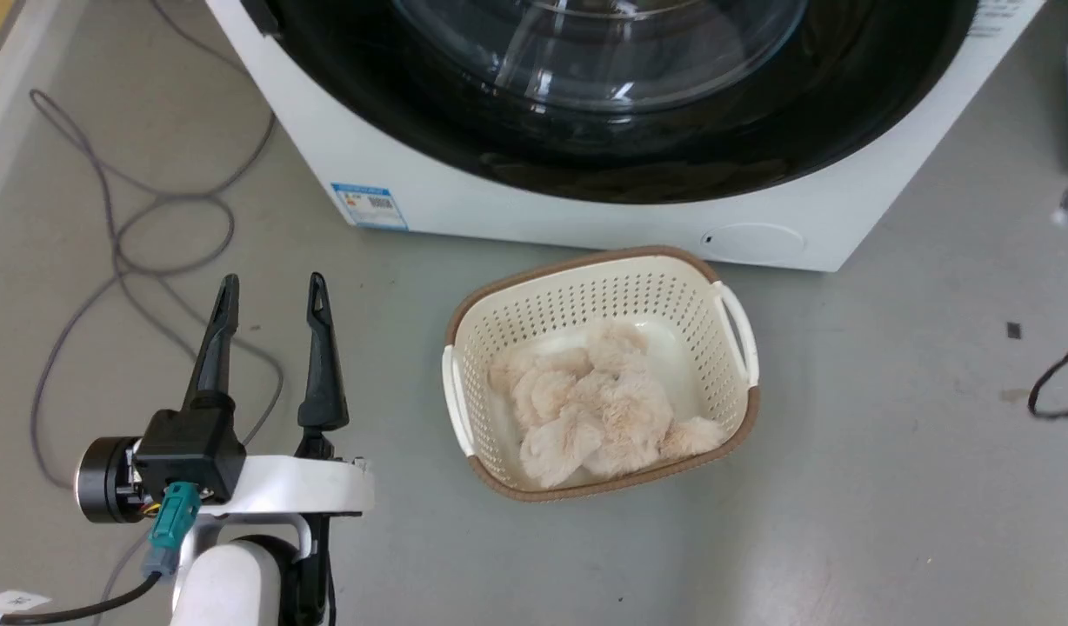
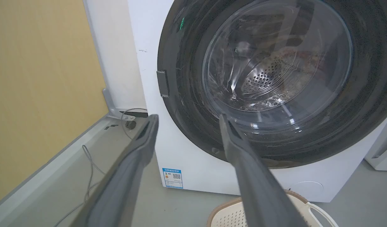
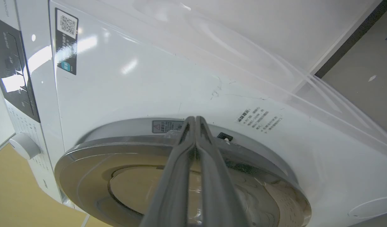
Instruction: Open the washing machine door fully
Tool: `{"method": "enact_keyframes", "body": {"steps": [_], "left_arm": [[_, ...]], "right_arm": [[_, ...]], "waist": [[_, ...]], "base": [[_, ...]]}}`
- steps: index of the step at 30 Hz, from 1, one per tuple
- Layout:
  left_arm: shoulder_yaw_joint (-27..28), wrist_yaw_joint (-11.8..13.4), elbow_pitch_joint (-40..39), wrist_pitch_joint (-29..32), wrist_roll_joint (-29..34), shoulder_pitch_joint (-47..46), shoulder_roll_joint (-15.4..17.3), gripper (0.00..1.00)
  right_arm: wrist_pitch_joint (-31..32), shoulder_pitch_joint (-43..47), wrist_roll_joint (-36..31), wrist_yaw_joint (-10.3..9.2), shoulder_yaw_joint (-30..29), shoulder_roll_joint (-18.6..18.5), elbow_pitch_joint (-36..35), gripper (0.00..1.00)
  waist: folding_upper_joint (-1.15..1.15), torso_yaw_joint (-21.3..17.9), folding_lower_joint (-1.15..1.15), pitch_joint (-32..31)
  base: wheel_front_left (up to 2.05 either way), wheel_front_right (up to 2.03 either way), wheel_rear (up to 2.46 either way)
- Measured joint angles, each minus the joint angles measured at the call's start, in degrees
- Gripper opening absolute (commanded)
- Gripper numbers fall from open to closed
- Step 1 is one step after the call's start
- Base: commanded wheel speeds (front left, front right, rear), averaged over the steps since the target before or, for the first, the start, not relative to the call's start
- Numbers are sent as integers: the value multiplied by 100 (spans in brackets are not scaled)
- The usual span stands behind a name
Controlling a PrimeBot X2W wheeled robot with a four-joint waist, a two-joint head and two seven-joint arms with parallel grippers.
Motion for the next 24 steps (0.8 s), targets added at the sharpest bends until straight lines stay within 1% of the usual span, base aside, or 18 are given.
{"method": "enact_keyframes", "body": {"steps": [8,13,19,24], "left_arm": [[-112,100,-54,-101,-109,-206,0,100],[-145,174,-89,-143,-171,-248,0,100],[-171,222,-87,-236,-241,-420,0,100],[-172,249,-88,-291,-250,-456,0,100]], "right_arm": [[252,-873,358,0,199,-272,590,0],[466,-1332,590,0,350,-339,857,0],[924,-1513,980,0,498,-377,1046,0],[1127,-1649,1245,0,605,-495,1236,0]], "waist": [[0,177,0,305],[0,280,0,520],[0,392,0,680],[0,430,0,724]], "base": [[0,0,0],[0,0,0],[0,0,0],[0,0,0]]}}
